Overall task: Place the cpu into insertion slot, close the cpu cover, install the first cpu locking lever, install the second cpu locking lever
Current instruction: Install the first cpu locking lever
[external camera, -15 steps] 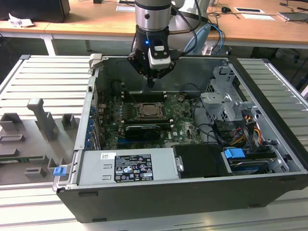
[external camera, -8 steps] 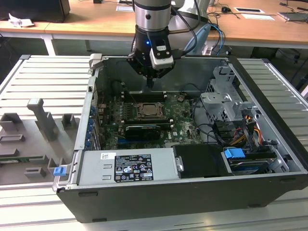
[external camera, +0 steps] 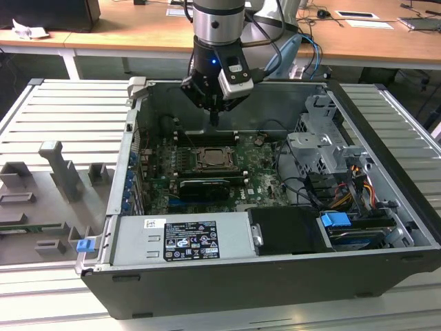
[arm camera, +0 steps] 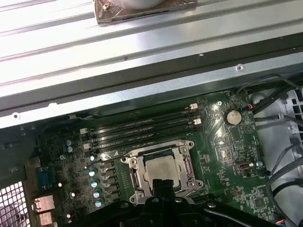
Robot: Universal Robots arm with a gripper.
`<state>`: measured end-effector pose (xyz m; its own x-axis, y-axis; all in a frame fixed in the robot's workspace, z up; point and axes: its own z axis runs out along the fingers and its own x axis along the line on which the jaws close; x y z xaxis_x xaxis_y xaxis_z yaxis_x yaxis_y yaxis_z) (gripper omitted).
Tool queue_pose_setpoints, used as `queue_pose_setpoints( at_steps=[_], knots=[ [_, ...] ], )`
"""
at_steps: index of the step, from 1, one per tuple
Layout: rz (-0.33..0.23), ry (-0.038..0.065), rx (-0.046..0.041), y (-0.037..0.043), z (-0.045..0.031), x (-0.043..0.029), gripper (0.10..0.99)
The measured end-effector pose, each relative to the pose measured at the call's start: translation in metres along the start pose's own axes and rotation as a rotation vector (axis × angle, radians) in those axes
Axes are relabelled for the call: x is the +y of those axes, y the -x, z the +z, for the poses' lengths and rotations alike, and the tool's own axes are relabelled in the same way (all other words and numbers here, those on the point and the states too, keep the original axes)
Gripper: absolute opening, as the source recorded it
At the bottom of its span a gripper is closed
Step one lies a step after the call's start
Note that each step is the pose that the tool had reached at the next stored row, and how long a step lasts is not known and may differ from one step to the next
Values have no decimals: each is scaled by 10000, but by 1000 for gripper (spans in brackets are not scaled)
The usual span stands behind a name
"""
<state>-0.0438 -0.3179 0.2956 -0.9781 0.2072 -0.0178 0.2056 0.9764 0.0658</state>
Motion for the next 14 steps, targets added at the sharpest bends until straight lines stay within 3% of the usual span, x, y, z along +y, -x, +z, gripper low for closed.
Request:
queue_pose_setpoints(
  at_steps=[14],
  knots=[
    [-1997, 37, 131, -6, 4, -2, 106]
  ],
)
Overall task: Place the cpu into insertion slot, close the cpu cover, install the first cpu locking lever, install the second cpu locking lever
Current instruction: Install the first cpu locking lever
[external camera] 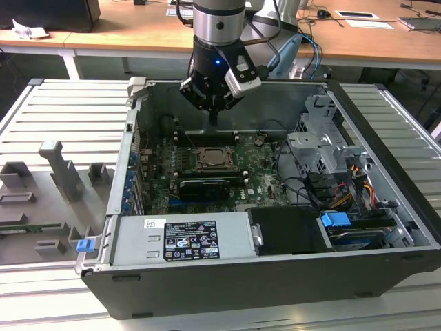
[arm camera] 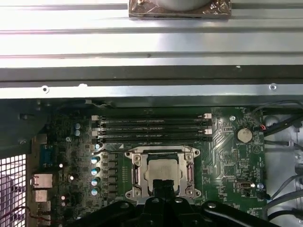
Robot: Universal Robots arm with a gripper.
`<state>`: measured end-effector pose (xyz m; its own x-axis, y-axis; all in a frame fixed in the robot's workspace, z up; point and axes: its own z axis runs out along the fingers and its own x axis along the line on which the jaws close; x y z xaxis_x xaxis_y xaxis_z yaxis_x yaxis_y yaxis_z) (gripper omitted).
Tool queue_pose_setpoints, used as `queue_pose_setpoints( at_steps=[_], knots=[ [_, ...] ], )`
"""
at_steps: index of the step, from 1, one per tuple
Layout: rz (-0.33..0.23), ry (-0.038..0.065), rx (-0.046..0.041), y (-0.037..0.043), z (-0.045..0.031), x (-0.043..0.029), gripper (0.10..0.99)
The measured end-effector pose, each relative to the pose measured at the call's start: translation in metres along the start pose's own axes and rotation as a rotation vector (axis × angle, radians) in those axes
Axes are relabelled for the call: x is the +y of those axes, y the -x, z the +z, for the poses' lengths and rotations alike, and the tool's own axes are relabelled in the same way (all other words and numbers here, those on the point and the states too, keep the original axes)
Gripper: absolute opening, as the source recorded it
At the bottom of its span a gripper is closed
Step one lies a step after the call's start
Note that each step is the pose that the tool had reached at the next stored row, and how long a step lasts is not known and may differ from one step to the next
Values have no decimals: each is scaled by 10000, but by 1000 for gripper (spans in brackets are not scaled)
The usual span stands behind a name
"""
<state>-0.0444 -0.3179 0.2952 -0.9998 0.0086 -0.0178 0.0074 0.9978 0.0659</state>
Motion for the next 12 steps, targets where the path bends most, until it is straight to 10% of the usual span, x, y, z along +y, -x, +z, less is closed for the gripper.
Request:
queue_pose_setpoints(
  at_steps=[12],
  knots=[
    [-1758, 32, 116, -59, 44, -3, 106]
  ],
)
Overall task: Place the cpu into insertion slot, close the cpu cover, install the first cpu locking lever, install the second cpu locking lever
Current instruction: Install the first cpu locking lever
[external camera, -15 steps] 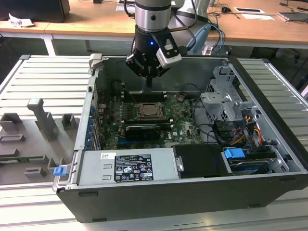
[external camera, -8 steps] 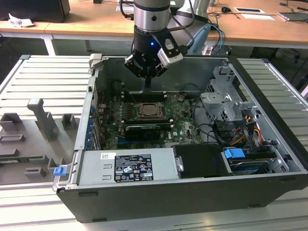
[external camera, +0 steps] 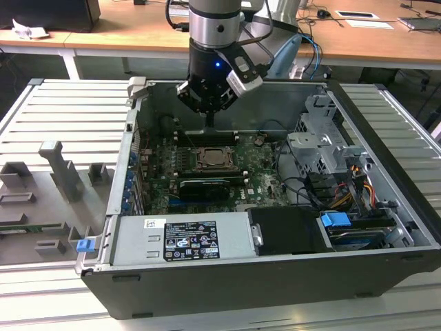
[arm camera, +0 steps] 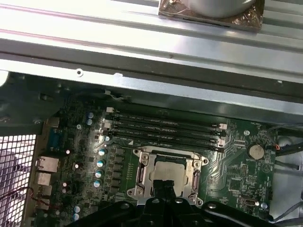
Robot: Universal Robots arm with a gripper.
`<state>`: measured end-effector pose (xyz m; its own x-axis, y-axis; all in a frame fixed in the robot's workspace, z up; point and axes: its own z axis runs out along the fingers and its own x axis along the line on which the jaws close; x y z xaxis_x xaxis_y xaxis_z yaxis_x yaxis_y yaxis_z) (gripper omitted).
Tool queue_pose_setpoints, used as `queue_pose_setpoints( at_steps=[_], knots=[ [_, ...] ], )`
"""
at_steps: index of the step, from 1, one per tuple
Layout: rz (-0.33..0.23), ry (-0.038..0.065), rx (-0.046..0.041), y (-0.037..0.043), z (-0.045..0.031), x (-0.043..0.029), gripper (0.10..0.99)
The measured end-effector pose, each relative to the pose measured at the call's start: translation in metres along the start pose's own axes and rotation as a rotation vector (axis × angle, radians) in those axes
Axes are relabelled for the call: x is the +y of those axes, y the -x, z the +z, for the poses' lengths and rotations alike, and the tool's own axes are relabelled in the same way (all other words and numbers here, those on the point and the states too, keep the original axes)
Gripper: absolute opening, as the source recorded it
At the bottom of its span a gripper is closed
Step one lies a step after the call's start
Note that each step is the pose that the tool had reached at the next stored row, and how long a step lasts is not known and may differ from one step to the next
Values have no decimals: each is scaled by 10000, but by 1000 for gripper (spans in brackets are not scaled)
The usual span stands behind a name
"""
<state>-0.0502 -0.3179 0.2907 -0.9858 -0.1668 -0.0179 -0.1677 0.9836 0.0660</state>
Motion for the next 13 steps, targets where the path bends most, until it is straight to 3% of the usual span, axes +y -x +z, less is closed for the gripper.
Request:
queue_pose_setpoints(
  at_steps=[4, 10, 13],
  knots=[
    [-874, 15, 57, -6, 27, -1, 106],
    [-832, 14, 54, -133, 36, 20, 106],
    [-654, 10, 44, -155, 39, 25, 106]
  ],
)
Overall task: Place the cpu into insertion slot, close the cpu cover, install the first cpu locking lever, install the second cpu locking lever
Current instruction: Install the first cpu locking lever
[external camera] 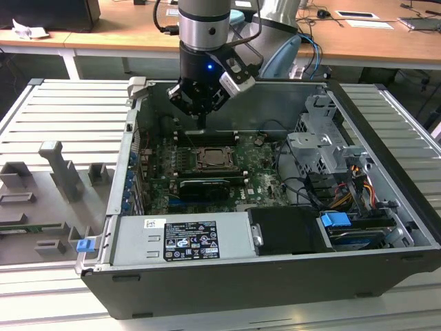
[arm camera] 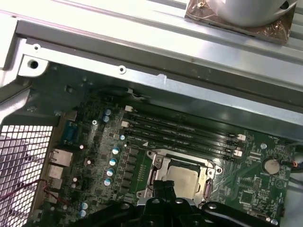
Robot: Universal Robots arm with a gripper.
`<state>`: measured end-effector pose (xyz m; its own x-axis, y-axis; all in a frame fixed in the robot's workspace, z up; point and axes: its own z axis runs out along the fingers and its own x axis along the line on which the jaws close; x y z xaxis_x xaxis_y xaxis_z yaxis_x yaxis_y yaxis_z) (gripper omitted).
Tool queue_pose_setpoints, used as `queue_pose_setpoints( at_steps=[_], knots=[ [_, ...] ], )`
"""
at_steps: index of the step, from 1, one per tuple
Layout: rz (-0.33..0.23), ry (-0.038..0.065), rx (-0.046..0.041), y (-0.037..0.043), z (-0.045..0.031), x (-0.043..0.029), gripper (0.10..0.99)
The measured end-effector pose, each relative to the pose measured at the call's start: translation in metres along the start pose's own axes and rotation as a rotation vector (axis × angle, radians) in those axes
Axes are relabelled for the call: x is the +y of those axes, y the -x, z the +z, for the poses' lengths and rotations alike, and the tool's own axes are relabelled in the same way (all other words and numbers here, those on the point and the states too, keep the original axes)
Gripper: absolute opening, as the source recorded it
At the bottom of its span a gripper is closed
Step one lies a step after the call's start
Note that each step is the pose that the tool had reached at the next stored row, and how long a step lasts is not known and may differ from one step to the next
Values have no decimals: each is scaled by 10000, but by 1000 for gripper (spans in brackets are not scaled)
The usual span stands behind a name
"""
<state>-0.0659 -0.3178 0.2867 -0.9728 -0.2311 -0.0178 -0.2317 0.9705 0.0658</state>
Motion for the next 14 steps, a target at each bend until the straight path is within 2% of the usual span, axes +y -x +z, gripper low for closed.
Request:
queue_pose_setpoints(
  at_steps=[12, 14],
  knots=[
    [1622, -25, -110, -4, 25, -1, 106],
    [1670, -30, -116, -61, 47, 11, 106]
  ],
)
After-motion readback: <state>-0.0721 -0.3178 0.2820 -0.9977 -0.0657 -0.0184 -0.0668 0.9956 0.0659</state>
